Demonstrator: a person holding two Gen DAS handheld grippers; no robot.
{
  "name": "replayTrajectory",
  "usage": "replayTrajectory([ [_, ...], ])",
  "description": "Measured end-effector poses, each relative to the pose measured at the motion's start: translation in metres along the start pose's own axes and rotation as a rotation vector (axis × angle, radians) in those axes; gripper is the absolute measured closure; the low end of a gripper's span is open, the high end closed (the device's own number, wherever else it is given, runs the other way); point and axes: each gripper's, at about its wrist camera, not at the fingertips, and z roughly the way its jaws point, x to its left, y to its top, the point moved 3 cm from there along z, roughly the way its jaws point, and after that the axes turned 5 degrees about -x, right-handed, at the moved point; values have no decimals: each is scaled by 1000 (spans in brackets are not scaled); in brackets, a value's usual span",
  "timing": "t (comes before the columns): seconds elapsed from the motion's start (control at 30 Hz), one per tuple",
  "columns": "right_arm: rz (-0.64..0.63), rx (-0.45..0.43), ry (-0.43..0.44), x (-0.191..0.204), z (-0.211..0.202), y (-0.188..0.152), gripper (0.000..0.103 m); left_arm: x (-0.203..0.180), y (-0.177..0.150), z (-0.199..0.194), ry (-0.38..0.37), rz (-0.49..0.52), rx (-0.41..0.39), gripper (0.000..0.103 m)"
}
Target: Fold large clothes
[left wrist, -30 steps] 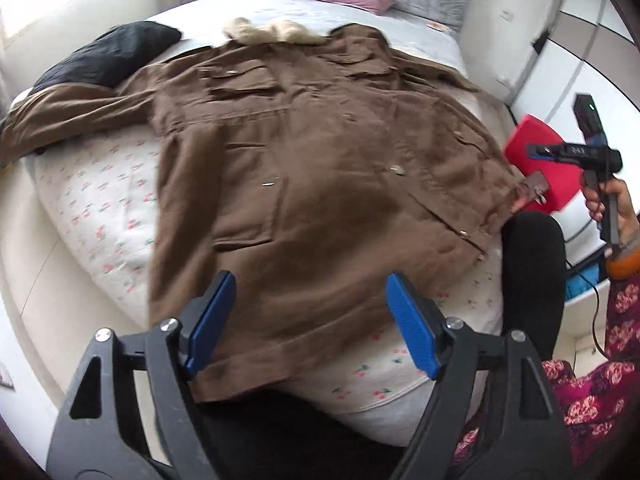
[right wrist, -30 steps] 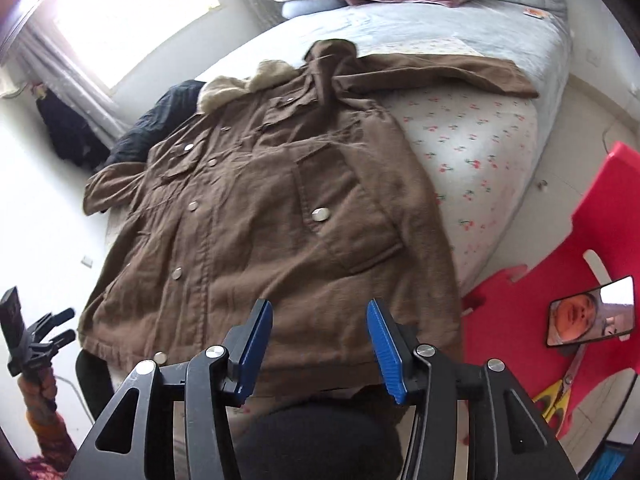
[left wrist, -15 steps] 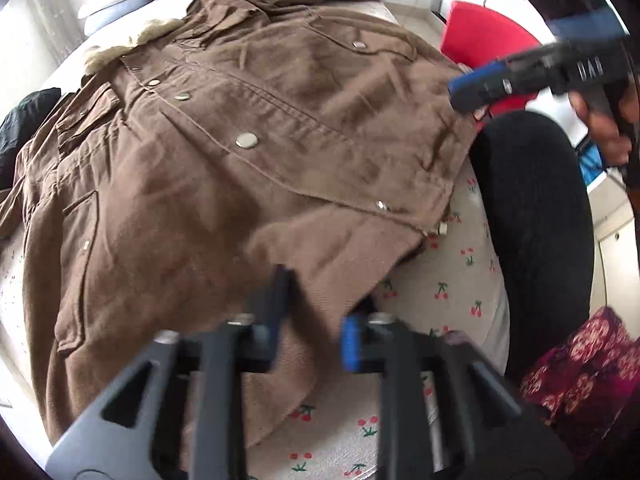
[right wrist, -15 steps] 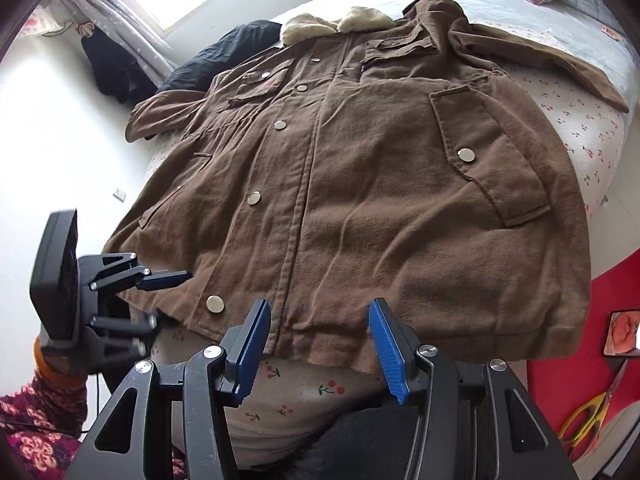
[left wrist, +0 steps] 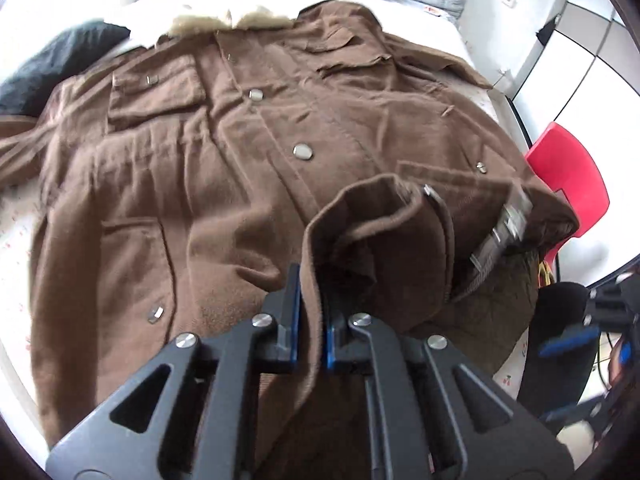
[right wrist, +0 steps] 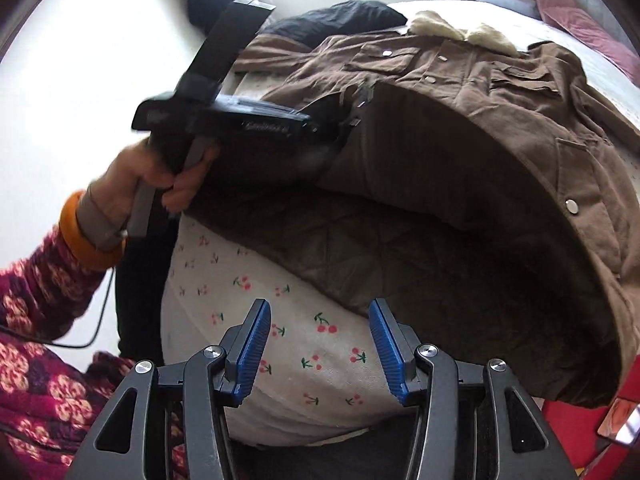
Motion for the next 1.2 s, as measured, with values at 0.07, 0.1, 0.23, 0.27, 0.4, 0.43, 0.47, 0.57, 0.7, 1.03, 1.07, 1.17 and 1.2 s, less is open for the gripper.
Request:
replayTrajectory([
  [0.07,-76,67,-39,5,18,-3,51,5,1,1,-41,-38,0,91],
  [0.1,-108,102,-74,5,28,-5,51,6,0,-3,-60,-42,-10,91],
  [0.23,-226,127,-193,5,54,0,52,5,-7,-23,-117,-38,-30,79],
  [0.27,-235,112,-216,3,54,5,52,7,-10,-24,-127,-36,-28,78],
  [0.4,-249,86,-263,-4,56,25,67,2,-24,-39,-161,18,-18,75],
  [0.43,-249,77,-267,-5,54,29,69,0,-28,-44,-168,37,-18,74],
  [0.47,-246,67,-273,-7,53,34,69,-2,-32,-51,-173,56,-18,74],
  [0.57,-208,59,-249,-13,49,47,70,-8,-43,-75,-208,102,-49,70],
  [0.7,-166,73,-210,-20,47,57,70,-12,-59,-108,-251,154,-90,64],
  [1.03,-138,81,-200,-15,46,58,70,-45,-87,-74,-157,347,51,64],
  [1.07,-136,80,-197,-14,45,56,70,-46,-87,-63,-134,355,66,64],
  [1.17,-123,74,-182,-14,41,53,70,-45,-87,-34,-60,371,97,64],
  [1.2,-118,70,-176,-14,39,52,70,-44,-86,-27,-39,364,93,67],
])
